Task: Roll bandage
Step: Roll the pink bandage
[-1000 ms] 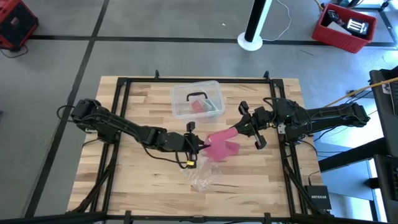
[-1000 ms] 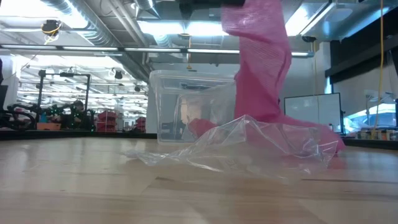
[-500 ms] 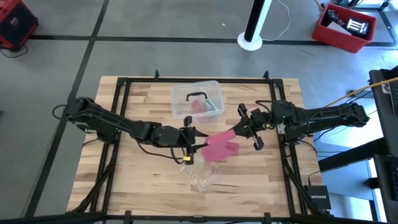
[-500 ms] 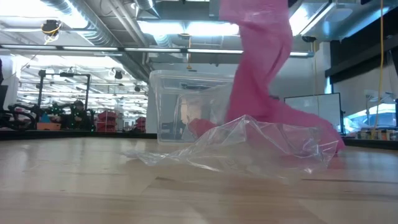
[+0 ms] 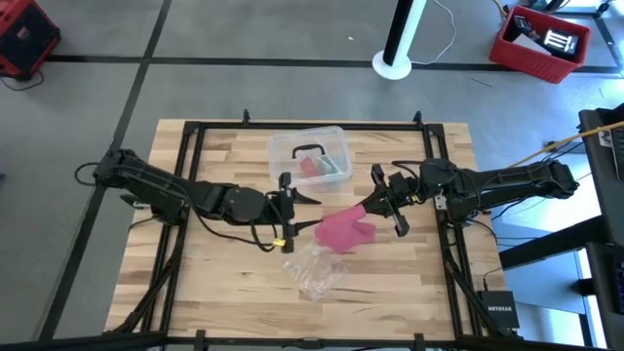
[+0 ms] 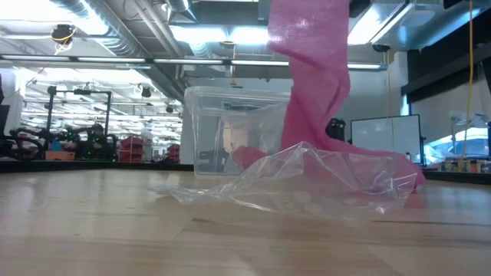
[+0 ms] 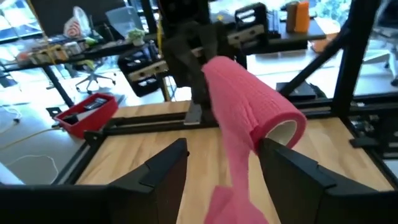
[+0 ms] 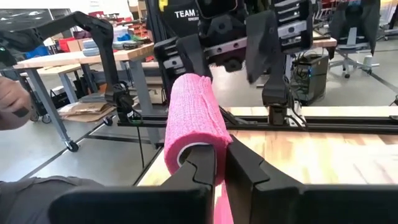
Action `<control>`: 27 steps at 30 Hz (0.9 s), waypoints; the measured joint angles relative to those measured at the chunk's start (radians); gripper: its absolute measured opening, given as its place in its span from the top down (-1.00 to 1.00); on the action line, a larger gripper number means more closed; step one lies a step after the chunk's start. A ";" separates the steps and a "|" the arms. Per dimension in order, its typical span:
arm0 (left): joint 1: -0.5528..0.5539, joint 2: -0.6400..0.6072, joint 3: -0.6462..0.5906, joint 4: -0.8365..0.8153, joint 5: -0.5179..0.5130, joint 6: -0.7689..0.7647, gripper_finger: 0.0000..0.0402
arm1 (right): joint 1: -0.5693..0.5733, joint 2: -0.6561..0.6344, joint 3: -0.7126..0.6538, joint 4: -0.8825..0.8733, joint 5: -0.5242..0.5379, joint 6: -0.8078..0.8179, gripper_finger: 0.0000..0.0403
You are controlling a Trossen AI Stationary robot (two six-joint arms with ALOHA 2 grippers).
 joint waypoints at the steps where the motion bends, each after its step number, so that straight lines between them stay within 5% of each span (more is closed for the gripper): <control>1: -0.001 0.006 -0.001 0.011 0.000 0.003 0.05 | 0.000 0.004 0.000 0.003 -0.002 0.000 0.90; 27: -0.036 0.003 -0.001 0.027 -0.092 0.075 0.05 | -0.001 0.007 0.000 0.036 0.042 0.005 0.90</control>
